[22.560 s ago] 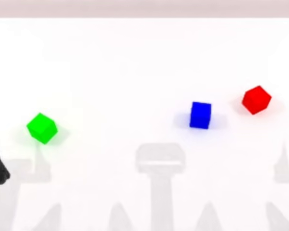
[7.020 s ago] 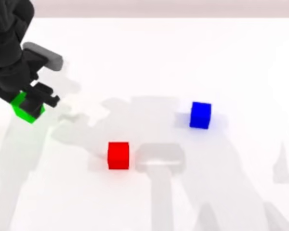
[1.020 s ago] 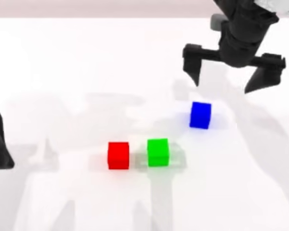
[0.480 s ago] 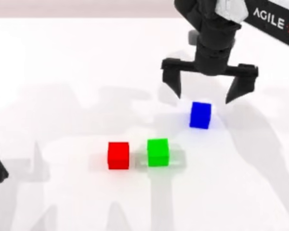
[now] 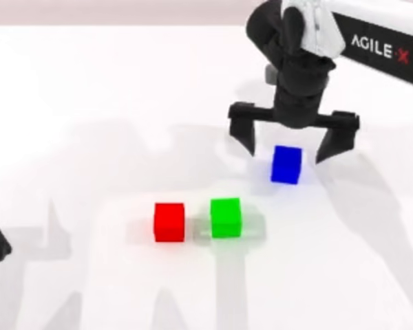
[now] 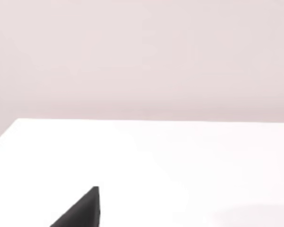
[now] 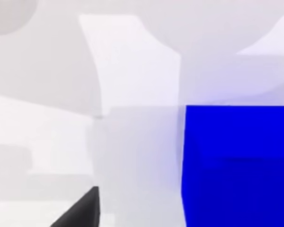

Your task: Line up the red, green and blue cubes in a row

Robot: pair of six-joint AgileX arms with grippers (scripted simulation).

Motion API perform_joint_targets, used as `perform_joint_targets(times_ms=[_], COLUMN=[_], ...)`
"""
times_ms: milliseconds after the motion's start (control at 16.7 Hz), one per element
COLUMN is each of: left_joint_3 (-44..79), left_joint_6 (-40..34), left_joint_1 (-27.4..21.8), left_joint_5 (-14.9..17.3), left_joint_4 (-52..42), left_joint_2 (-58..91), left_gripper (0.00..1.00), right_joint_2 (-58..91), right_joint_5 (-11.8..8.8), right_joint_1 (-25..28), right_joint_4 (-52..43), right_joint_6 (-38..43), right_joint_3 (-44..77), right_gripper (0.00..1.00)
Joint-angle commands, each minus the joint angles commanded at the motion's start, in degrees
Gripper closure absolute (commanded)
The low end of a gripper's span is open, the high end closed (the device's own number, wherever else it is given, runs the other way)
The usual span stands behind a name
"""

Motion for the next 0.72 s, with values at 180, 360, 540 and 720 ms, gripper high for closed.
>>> perform_joint_targets(times_ms=[180,360,540,720], left_joint_3=[0.0,0.0,0.0,0.0], left_joint_6=[0.0,0.0,0.0,0.0], left_joint_1=[0.0,0.0,0.0,0.0], left_joint_5=[0.0,0.0,0.0,0.0], left_joint_4=[0.0,0.0,0.0,0.0], left_joint_2=[0.0,0.0,0.0,0.0], left_gripper=[0.00,0.00,0.00,0.00], right_joint_2=[1.2,1.5,1.5,1.5], right_joint_5=[0.0,0.0,0.0,0.0], right_joint_1=[0.1,0.2,0.2,0.2], right_joint_4=[5.9,7.0,7.0,7.0], right_joint_6=[0.1,0.2,0.2,0.2], right_joint_3=[-4.7,-5.7,-5.7,-5.7], right_gripper=[0.00,0.00,0.08,0.30])
